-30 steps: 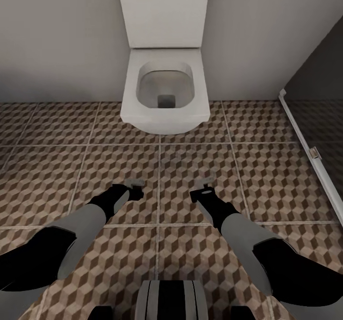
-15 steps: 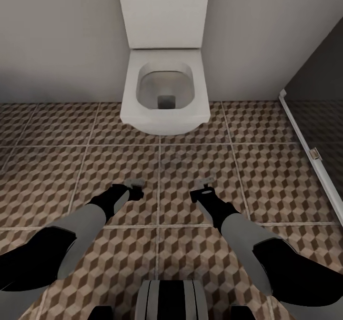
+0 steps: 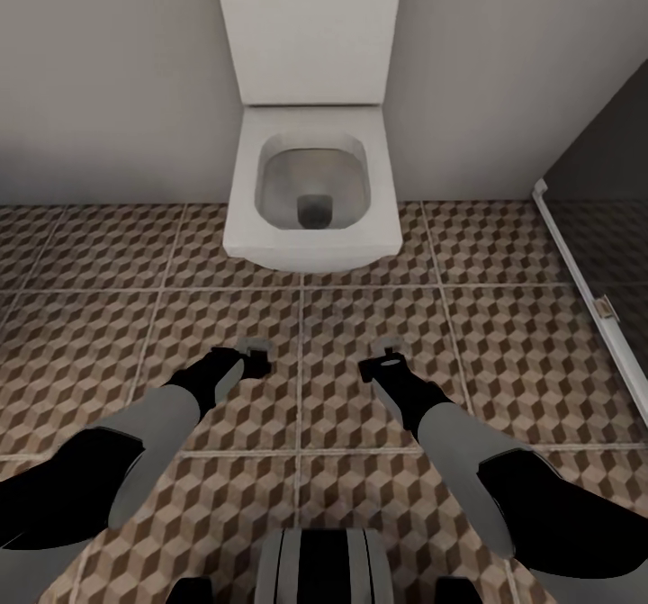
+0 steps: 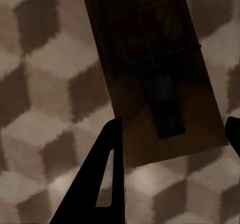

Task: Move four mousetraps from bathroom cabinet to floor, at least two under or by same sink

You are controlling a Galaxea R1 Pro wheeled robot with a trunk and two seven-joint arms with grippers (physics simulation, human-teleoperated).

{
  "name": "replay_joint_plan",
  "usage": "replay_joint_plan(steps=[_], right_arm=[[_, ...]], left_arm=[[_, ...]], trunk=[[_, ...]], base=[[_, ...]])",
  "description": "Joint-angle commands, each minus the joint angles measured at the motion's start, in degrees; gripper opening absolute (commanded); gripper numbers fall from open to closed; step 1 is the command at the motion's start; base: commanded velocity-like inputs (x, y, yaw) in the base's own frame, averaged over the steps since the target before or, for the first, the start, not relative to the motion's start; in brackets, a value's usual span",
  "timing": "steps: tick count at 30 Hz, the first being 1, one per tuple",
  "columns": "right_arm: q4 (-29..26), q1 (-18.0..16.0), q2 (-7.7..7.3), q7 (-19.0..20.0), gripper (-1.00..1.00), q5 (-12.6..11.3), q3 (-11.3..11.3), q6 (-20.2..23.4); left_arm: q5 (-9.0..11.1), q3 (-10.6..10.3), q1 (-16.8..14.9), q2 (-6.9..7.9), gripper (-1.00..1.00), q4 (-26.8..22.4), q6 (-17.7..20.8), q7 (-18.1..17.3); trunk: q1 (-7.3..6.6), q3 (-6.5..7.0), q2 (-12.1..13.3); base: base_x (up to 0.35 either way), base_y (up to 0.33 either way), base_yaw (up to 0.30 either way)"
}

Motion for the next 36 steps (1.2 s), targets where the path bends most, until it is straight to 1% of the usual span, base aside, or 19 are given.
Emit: replay_joint_plan(steps=[1, 7, 21, 24, 32, 36], right_arm=[[-0.08, -0.01, 0.00, -0.13, -1.00, -0.03, 0.27, 0.41], [-0.08, -0.01, 0.00, -0.13, -1.00, -0.04, 0.27, 0.41], [-0.08, -0.01, 0.00, -0.13, -1.00, -0.03, 0.27, 0.41], [-0.08, -0.01, 0.00, -0.13, -1.00, -0.02, 0.27, 0.41], [-0.08, -0.01, 0.00, -0.13, -1.00, 0.00, 0.27, 0.41], [-0.08, -0.01, 0.00, -0.13, -1.00, -0.01, 0.27, 0.41]], left_arm=[[0.55, -0.40, 0.00, 0.03, -1.00, -0.12, 0.30, 0.44], [0.57, -0.40, 0.00, 0.03, -1.00, -0.04, 0.30, 0.44], [0.59, -0.48, 0.00, 0.02, -1.00, -0.03, 0.30, 0.44], [0.57, -0.48, 0.00, 0.02, -1.00, -0.03, 0.30, 0.44], [0.56, -0.48, 0.00, 0.02, -1.00, 0.44, 0.30, 0.44], [0.56, -0.48, 0.00, 0.00, -1.00, 0.49, 0.30, 0.44]], trunk=[[0.00, -0.03, -0.01], [0.00, -0.03, -0.01], [0.00, -0.03, -0.01], [0.08, -0.70, -0.05], [0.08, -0.70, -0.05], [0.18, -1.58, -0.10]], base=[[0.090, 0.078, 0.000], [0.076, 0.070, 0.000], [0.003, 0.003, 0.000], [0.000, 0.000, 0.000], [0.000, 0.000, 0.000], [0.000, 0.000, 0.000]])
